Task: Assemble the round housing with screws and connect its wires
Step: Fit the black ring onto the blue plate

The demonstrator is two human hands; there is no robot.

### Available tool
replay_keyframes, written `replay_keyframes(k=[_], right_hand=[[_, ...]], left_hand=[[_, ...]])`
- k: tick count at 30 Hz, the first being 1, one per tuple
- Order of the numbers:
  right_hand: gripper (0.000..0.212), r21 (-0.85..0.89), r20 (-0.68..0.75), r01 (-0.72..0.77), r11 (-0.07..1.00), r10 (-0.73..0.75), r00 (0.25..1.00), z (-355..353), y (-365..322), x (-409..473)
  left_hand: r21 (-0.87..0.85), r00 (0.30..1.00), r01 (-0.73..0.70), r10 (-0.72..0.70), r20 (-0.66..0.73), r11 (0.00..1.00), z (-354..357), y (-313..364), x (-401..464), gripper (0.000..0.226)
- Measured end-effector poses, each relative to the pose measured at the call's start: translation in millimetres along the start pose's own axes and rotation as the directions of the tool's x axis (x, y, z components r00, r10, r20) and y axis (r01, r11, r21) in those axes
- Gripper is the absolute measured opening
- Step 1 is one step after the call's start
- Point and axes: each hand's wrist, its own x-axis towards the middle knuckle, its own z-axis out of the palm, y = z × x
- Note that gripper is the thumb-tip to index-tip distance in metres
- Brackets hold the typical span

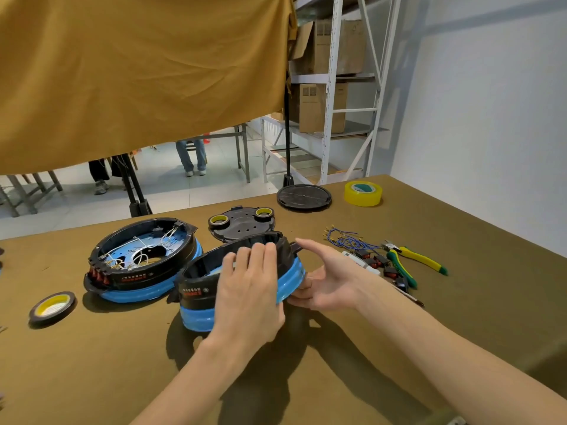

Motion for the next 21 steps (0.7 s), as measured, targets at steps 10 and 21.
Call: replay_keyframes(k=[10,21], right_hand=[[0.069,0.165,0.023,0.078,0.983,-0.083,0.996,32,-1,-4],[0.049,-0.315,0.086,0.342,0.885,-0.332,0.939,38,-20,-20]], left_hand=[[0.103,0.996,-0.086,0.086,-0.003,0.991,-40,-42,26,0.079],[-0.081,0.999,0.043,-0.043,0.003,0.996,-59,-76,54,0.049]])
